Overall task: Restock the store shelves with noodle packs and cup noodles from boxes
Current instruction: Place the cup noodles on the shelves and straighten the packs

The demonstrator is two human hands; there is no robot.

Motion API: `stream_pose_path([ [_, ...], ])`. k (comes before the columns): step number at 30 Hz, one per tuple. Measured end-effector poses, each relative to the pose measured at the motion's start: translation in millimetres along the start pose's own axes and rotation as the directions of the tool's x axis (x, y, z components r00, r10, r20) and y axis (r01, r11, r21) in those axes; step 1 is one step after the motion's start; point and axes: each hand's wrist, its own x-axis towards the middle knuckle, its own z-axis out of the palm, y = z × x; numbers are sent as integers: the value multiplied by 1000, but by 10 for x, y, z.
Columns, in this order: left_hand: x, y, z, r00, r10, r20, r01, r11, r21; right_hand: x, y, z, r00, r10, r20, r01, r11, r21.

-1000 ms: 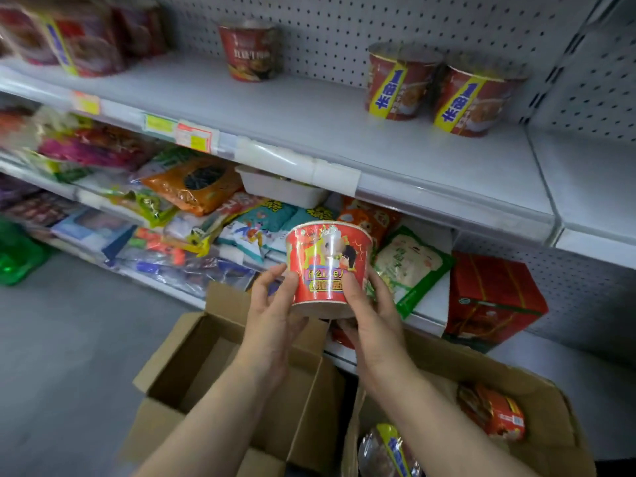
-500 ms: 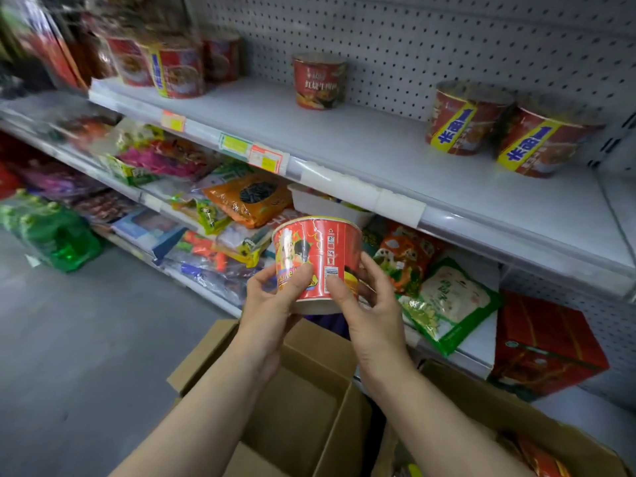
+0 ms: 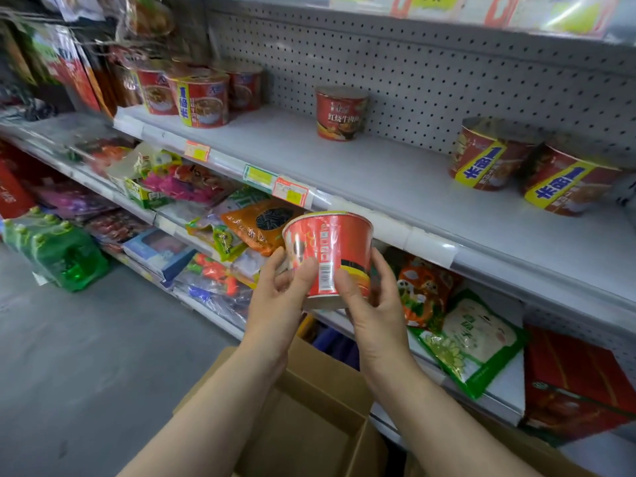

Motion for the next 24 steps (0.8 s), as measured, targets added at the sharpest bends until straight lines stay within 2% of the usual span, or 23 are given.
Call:
stream_pose_path([
  [3, 118, 62, -31, 999, -7, 35, 5, 999, 43, 102, -34, 158, 998, -58, 31, 61, 994, -89],
  [6, 307, 158, -158, 998, -63, 25, 64, 997, -33, 250, -73, 304, 997, -67, 33, 71, 991, -115],
  [9, 521, 266, -329, 991, -121, 61, 127, 986, -108, 452, -127, 411, 1000, -6, 15, 8, 996, -84],
  [11, 635, 316, -443, 989, -111, 97, 126, 979, -161, 562, -136, 500, 997, 53, 56, -48, 996, -75],
  [13, 734, 374, -519, 987, -91, 129, 116, 972, -205, 645, -126, 608, 988, 105, 113, -99, 993, -56],
  [16, 880, 489, -584, 986, -57, 154, 91, 970, -224, 773, -117, 738, 987, 121, 108, -116, 992, -55],
  [20, 1101, 667, -649, 998, 14, 60, -4, 986, -167, 924, -209, 790, 995, 87, 45, -85, 996, -35],
  [24, 1315, 906, -680, 991, 88, 104, -78, 992, -98, 1100, -407, 855, 1000, -7, 8, 7, 999, -43],
])
